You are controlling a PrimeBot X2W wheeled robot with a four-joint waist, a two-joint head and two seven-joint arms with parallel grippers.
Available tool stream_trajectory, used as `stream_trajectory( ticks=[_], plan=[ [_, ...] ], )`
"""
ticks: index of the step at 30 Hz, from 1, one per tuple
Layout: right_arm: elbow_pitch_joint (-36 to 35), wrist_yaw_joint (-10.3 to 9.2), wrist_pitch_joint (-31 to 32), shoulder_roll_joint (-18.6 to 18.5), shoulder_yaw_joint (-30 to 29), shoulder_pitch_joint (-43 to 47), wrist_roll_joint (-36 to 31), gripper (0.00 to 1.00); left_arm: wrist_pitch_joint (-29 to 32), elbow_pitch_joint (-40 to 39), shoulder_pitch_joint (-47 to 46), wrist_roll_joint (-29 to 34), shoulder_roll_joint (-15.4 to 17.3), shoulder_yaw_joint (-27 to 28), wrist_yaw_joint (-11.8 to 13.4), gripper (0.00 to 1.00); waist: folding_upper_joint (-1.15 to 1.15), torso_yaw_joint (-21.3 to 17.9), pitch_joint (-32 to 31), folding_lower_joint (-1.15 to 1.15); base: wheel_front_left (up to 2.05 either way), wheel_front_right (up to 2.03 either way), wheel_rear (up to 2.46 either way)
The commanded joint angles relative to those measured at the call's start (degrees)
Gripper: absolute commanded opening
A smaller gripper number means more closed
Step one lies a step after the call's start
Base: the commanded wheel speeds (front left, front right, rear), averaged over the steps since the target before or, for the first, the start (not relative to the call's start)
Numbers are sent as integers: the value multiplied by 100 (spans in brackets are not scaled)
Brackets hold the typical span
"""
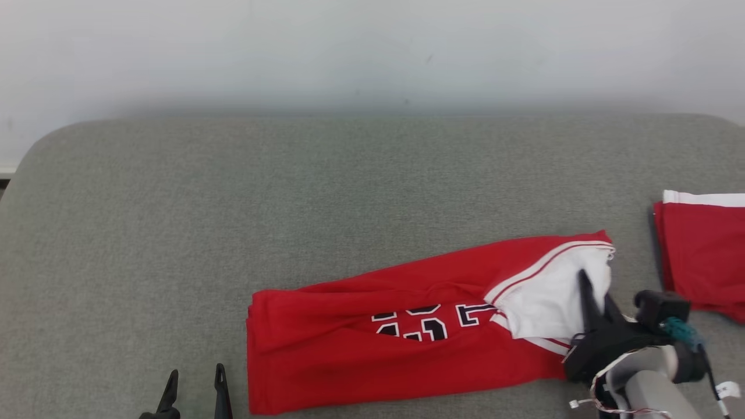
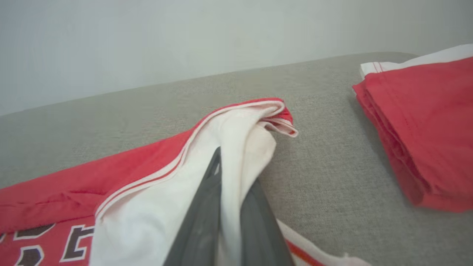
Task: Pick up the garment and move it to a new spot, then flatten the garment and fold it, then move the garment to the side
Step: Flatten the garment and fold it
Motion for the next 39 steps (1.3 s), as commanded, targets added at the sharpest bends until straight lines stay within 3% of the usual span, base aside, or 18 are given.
stream_trajectory(
  ticks=[1, 9, 16, 28, 39],
  plan=[
    [-134, -16, -21, 50, 76, 98, -37, 0, -14, 14, 61, -24, -4, -4, 11, 100, -1, -117, -95, 0, 0, 0, 0],
    [-955, -16, 75, 185, 992, 483, 136, 0, -14, 52, 127, -43, -3, -70, 4, 100, -1, -309, -230, 0, 0, 0, 0],
    [-1492, -15, 538, 271, 1880, 588, 531, 0, -14, 69, 64, 8, -4, -193, -39, 100, -1, -191, -261, 0, 0, 0, 0],
    [-1401, -16, 865, 511, 2797, 84, 911, 0, -14, 110, 53, -51, -4, -478, -14, 100, -1, 630, -199, 0, 0, 0, 0],
    [-572, -15, 599, 804, 3267, -496, 920, 0, -14, 76, 20, -77, -4, -736, -19, 100, -1, 1530, -86, 0, 0, 0, 0]
  ],
)
